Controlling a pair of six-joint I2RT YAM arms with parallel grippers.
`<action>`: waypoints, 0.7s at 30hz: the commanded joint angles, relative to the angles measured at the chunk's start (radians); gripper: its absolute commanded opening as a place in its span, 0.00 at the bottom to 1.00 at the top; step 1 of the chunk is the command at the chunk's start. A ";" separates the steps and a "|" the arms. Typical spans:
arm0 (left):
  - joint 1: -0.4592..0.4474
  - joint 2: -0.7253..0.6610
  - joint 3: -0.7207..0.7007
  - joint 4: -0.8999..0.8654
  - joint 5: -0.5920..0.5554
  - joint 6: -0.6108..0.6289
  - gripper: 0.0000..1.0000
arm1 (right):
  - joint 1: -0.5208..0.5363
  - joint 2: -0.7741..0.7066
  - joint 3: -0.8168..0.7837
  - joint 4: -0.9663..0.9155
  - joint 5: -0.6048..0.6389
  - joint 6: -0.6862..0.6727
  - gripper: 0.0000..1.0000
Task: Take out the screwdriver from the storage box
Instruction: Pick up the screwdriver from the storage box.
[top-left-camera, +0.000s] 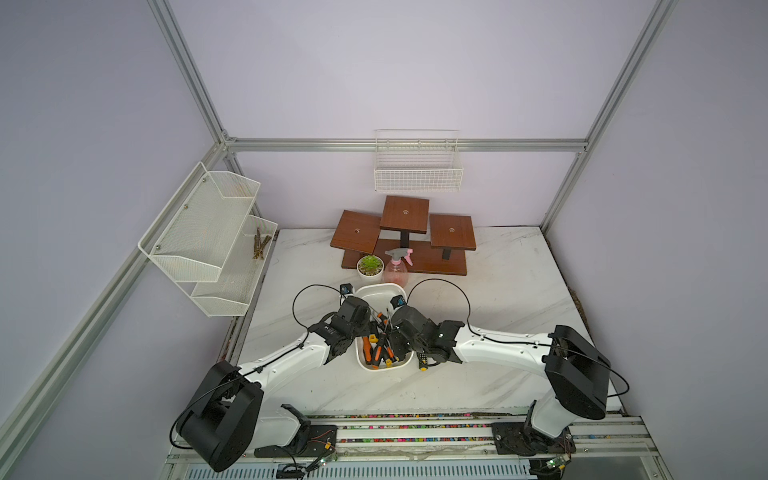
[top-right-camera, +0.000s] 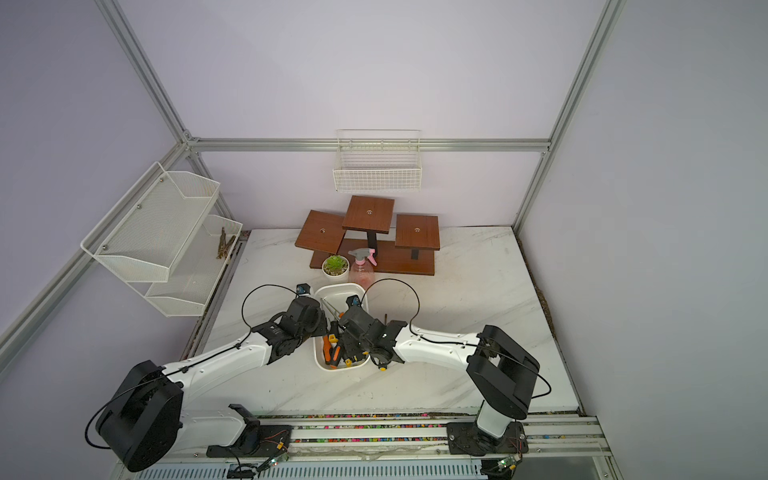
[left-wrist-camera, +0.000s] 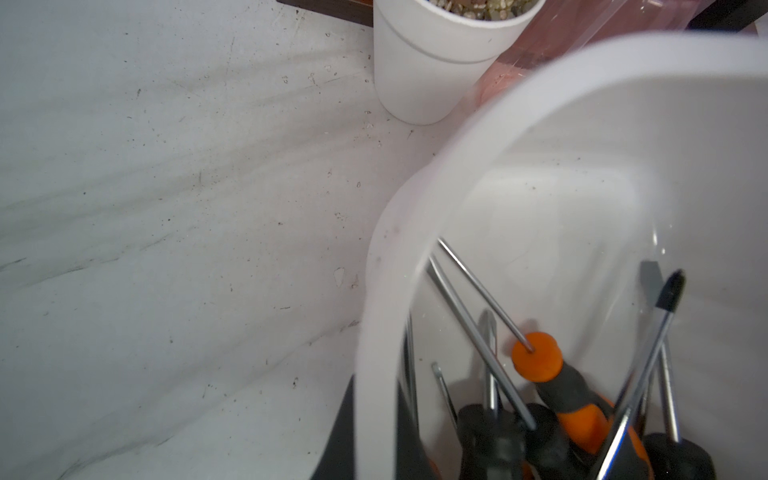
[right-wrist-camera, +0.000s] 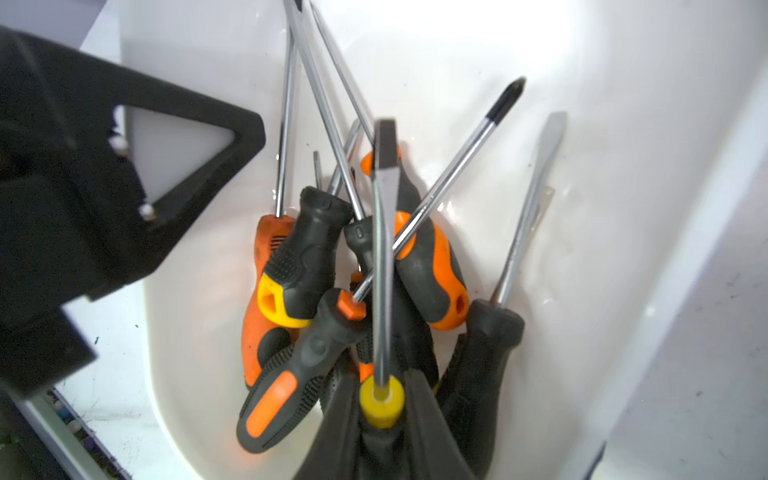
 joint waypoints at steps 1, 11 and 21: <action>-0.003 -0.002 0.021 0.033 -0.040 -0.012 0.00 | -0.005 -0.050 -0.018 0.047 -0.013 -0.007 0.00; -0.003 -0.010 0.025 0.026 -0.047 -0.014 0.00 | -0.006 -0.129 -0.061 0.100 -0.049 0.008 0.00; -0.003 -0.010 0.025 0.032 -0.043 -0.007 0.00 | -0.015 -0.252 -0.074 0.024 -0.058 0.018 0.00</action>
